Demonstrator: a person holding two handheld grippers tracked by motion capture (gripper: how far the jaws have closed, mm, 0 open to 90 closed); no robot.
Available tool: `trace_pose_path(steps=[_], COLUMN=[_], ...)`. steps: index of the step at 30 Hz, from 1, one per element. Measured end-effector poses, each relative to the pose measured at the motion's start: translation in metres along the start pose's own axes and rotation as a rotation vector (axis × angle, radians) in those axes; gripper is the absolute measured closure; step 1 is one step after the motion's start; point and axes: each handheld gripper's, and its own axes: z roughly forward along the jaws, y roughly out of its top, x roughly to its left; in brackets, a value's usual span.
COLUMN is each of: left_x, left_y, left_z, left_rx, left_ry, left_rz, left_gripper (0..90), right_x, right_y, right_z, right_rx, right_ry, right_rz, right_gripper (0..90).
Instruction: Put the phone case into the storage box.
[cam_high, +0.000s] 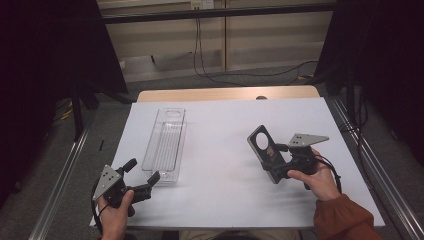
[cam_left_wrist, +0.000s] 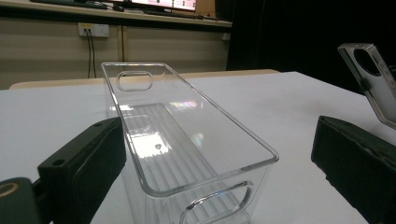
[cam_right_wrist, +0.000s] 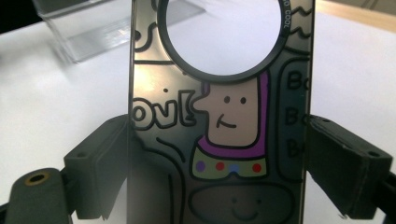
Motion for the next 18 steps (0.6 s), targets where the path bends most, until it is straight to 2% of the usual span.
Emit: trace_pose_path(steps=[2, 4, 7, 13, 14, 15, 16, 17, 18], left_x=[0.000, -0.001, 0.000, -0.004, -0.006, -0.005, -0.008, -0.009, -0.011], left_y=[0.000, 0.001, 0.003, 0.007, 0.008, 0.010, 0.011, 0.013, 0.014], left_z=[0.000, 0.001, 0.000, 0.003, 0.005, 0.007, 0.009, 0.010, 0.012], left_rx=[0.004, -0.006, -0.008, -0.006, -0.015, -0.006, -0.010, -0.008, -0.013], left_ry=[-0.007, -0.023, -0.027, -0.077, -0.077, -0.087, -0.094, -0.093, -0.110], left_rz=[-0.001, -0.013, -0.003, 0.015, 0.003, 0.024, 0.024, 0.022, 0.024], left_gripper=[3.3, 3.3, 3.3, 2.9, 2.9, 2.9, 2.9, 2.9, 2.9], right_x=[0.004, 0.007, 0.011, 0.013, 0.014, 0.015, 0.016, 0.018, 0.019], right_y=[-0.001, -0.003, -0.006, -0.007, -0.007, -0.007, -0.007, -0.008, -0.008], right_z=[0.001, 0.004, 0.007, 0.005, 0.005, 0.005, 0.005, 0.005, 0.006], right_rx=[-0.027, -0.020, -0.018, -0.076, -0.083, -0.093, -0.103, -0.111, -0.114], right_ry=[0.011, 0.032, 0.048, 0.090, 0.095, 0.102, 0.118, 0.125, 0.134], right_rz=[-0.025, -0.032, -0.044, -0.010, -0.028, -0.032, -0.020, -0.028, -0.037], right_gripper=[12.2, 12.2, 12.2, 12.2, 12.2, 12.2, 12.2, 12.2, 12.2])
